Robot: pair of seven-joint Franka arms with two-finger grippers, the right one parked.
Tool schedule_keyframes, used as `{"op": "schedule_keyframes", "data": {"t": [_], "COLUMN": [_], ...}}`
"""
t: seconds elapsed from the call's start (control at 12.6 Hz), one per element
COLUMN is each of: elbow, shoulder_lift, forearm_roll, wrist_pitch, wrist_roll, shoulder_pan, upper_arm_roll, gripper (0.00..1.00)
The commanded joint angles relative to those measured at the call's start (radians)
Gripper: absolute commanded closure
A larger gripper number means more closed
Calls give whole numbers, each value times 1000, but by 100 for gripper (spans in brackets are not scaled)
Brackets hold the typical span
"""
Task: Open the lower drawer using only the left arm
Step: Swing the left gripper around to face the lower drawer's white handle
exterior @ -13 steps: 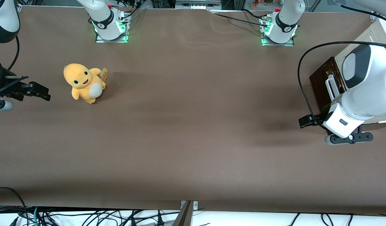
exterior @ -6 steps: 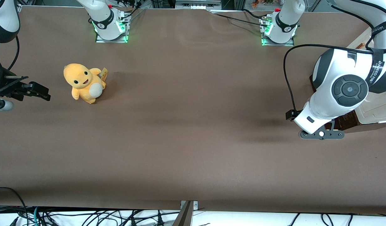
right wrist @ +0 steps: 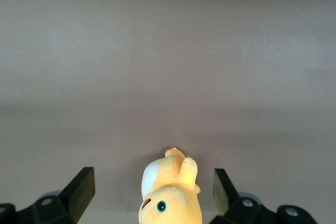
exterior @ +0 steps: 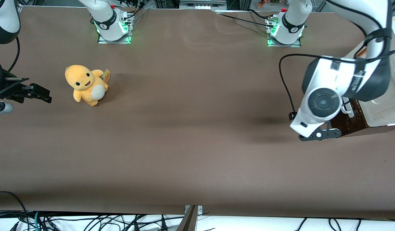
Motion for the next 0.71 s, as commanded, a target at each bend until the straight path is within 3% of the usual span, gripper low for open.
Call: {"op": "schedule_keyframes", "data": {"t": [0.0,0.63], "elbow": [0,-85], "shoulder_lift": [20,126], "forearm_roll": [65,283], "wrist_pitch": [-39,-131], "wrist_roll": [-39,-286], "shoulder_pan": [-15,-69], "upper_arm_roll": [6,6], "gripper": [0,0]}}
